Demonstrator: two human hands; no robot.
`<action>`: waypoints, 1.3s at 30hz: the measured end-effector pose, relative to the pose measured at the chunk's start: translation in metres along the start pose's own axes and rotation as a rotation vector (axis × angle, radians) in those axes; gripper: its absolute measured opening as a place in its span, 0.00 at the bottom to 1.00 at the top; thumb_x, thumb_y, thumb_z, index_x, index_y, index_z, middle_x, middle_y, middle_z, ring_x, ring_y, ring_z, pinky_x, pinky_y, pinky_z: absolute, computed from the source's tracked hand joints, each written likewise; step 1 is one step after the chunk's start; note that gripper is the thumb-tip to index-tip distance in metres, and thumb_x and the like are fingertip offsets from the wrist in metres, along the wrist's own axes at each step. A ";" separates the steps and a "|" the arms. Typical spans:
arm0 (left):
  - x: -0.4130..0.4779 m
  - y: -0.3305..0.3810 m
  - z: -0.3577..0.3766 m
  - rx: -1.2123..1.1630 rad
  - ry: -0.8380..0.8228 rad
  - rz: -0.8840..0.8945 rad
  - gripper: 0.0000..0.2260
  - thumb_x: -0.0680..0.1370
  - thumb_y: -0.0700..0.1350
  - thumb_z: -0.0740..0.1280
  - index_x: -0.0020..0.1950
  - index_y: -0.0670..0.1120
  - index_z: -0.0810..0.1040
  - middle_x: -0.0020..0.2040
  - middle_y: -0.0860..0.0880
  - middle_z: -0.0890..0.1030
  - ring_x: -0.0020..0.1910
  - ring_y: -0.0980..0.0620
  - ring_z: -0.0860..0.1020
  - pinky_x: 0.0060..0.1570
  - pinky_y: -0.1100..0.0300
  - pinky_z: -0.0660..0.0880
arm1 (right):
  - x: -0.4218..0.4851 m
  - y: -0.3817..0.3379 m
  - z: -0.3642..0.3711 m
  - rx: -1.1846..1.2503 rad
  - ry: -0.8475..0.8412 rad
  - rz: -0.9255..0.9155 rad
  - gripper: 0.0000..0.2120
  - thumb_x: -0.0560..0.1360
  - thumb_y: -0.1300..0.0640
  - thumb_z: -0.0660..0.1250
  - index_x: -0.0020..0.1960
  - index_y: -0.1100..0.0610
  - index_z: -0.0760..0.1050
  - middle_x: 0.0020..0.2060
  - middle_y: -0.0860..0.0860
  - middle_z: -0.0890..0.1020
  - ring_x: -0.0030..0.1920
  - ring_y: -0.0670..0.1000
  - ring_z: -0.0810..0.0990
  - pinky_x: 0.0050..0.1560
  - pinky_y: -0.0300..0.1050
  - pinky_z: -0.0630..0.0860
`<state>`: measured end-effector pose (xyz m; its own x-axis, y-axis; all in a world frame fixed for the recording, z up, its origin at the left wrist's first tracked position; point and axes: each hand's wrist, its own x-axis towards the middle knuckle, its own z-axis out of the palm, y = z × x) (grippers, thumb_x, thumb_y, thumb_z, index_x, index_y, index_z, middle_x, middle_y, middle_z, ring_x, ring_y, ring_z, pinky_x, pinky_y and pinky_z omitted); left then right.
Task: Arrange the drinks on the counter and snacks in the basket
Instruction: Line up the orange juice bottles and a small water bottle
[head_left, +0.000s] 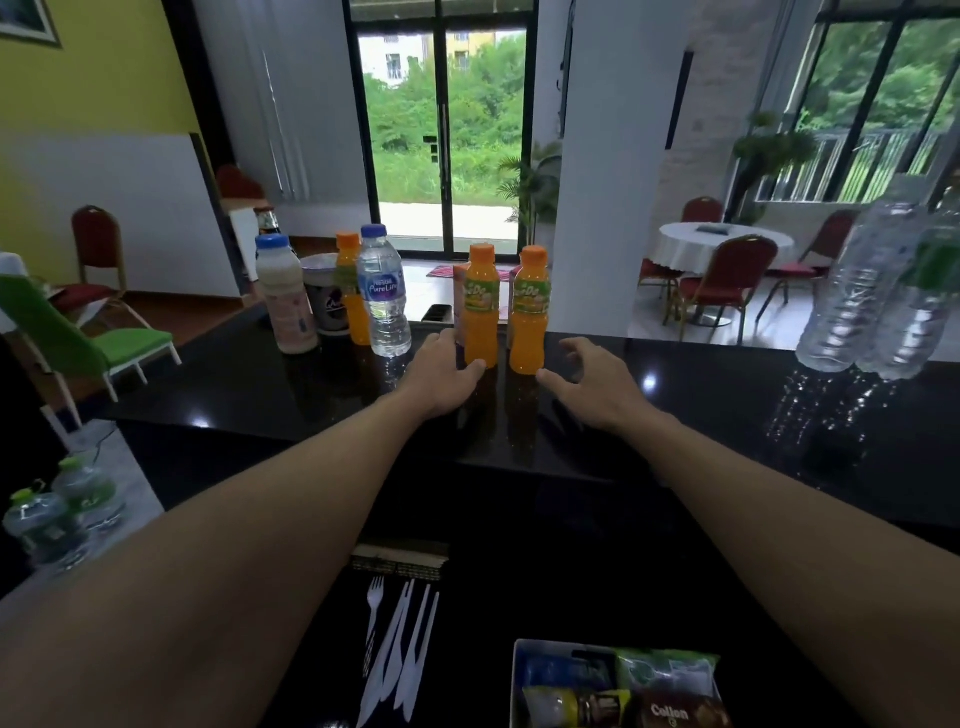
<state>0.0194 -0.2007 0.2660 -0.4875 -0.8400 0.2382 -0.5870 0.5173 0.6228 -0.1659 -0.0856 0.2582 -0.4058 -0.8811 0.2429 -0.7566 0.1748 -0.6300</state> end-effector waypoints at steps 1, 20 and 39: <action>0.006 -0.001 0.003 -0.059 0.011 -0.008 0.24 0.79 0.51 0.68 0.73 0.45 0.69 0.70 0.44 0.73 0.68 0.45 0.72 0.68 0.48 0.70 | 0.006 0.000 0.002 0.015 -0.004 0.021 0.33 0.76 0.41 0.70 0.74 0.54 0.67 0.69 0.54 0.75 0.67 0.55 0.75 0.62 0.51 0.74; 0.037 -0.022 0.031 -0.114 0.133 -0.022 0.25 0.75 0.58 0.70 0.70 0.52 0.74 0.62 0.51 0.80 0.58 0.49 0.79 0.60 0.49 0.76 | 0.039 -0.002 0.023 -0.131 -0.002 0.062 0.31 0.72 0.29 0.65 0.68 0.45 0.73 0.62 0.44 0.81 0.60 0.50 0.80 0.57 0.54 0.78; 0.036 -0.018 0.030 -0.156 0.115 -0.061 0.24 0.75 0.57 0.71 0.69 0.52 0.74 0.62 0.51 0.80 0.58 0.49 0.78 0.60 0.46 0.76 | 0.043 0.001 0.025 -0.121 -0.018 0.095 0.33 0.70 0.26 0.64 0.68 0.45 0.73 0.62 0.44 0.80 0.61 0.50 0.79 0.60 0.57 0.77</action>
<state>-0.0073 -0.2353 0.2408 -0.3723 -0.8866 0.2745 -0.5015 0.4410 0.7443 -0.1711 -0.1347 0.2499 -0.4698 -0.8658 0.1725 -0.7721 0.3083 -0.5557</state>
